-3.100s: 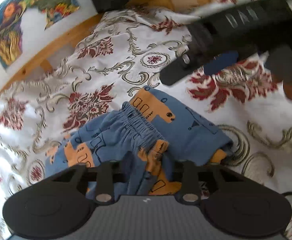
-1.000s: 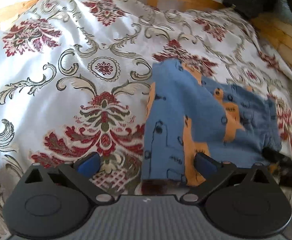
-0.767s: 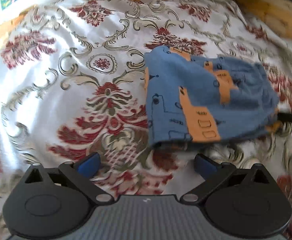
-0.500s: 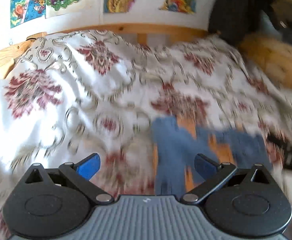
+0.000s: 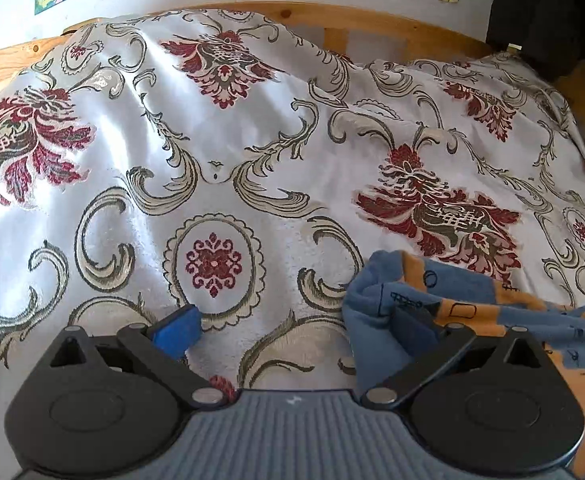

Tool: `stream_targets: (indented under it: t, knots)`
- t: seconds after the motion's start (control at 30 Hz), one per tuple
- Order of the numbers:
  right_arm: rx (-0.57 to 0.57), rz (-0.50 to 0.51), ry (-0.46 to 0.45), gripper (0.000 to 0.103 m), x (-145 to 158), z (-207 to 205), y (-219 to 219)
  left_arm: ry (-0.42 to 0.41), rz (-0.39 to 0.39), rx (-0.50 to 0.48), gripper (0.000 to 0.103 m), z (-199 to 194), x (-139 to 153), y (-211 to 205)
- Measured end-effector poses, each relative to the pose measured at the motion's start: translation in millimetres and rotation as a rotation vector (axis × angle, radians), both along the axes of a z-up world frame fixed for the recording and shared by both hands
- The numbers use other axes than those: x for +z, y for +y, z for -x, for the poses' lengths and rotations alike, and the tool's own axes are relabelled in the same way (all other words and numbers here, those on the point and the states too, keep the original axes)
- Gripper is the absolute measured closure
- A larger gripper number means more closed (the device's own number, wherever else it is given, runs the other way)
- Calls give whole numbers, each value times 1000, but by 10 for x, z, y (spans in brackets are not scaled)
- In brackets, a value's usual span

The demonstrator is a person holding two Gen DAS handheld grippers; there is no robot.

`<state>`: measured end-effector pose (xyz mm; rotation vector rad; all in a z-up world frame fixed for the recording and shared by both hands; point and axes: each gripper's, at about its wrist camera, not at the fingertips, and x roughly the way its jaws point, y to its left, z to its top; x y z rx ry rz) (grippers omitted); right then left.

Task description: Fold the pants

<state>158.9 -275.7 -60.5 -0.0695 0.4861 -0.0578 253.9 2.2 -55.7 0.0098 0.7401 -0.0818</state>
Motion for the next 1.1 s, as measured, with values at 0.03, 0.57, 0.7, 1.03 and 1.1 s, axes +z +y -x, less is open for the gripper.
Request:
stream_targets:
  t: [0.03, 0.57, 0.7, 1.03, 1.1]
  knots:
    - [-2, 0, 6, 1, 14, 1, 4, 9, -1, 1, 0, 0, 30, -1]
    - [153, -53, 316, 1, 207, 442, 125, 115, 89, -82, 0, 949, 138, 183]
    - [271, -27, 423, 1, 259, 413, 81, 130, 62, -96, 0, 1111, 184, 168]
    - [373, 246, 543, 1, 340, 681, 8, 187, -92, -141, 0, 1464, 255, 122]
    - [355, 253, 524, 1, 386, 681, -28, 181, -136, -149, 0, 1531, 268, 91]
